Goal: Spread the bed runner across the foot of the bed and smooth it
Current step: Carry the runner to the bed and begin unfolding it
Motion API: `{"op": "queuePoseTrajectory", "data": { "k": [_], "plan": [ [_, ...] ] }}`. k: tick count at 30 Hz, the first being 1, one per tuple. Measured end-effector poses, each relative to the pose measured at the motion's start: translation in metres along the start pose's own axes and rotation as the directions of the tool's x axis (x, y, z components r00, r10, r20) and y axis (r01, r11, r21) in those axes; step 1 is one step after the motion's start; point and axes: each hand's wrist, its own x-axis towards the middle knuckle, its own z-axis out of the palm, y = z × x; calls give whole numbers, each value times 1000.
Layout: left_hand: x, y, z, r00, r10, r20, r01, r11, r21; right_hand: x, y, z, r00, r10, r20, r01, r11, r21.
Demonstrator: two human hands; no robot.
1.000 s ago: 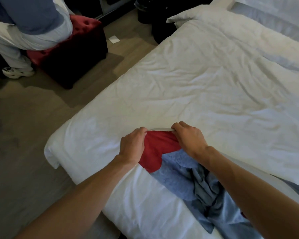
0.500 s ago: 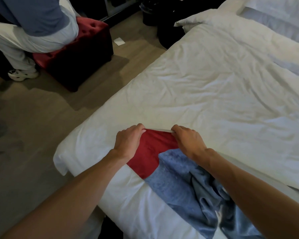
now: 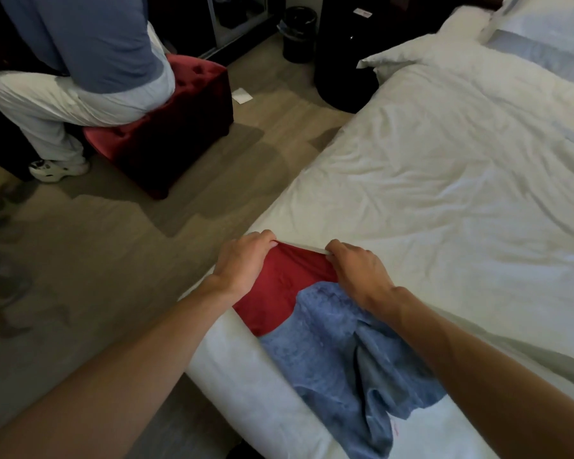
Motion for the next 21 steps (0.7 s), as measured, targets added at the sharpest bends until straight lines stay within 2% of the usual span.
{"op": "queuePoseTrajectory", "data": {
  "k": [5, 11, 16, 21],
  "plan": [
    [24, -27, -11, 1000, 13, 25, -12, 999, -32, 33, -13, -1, 1000, 1, 18, -1, 1000, 17],
    [56, -31, -11, 995, 26, 96, -30, 999, 32, 72, 2, -8, 997, 38, 61, -39, 999, 11],
    [96, -33, -19, 992, 31, 121, -36, 999, 36, 108, 13, -16, 999, 41, 29, -42, 997, 61],
    [137, -40, -32, 987, 88, 137, -115, 973, 202, 143, 19, -18, 999, 53, 7, -54, 992, 117]
  ]
}}
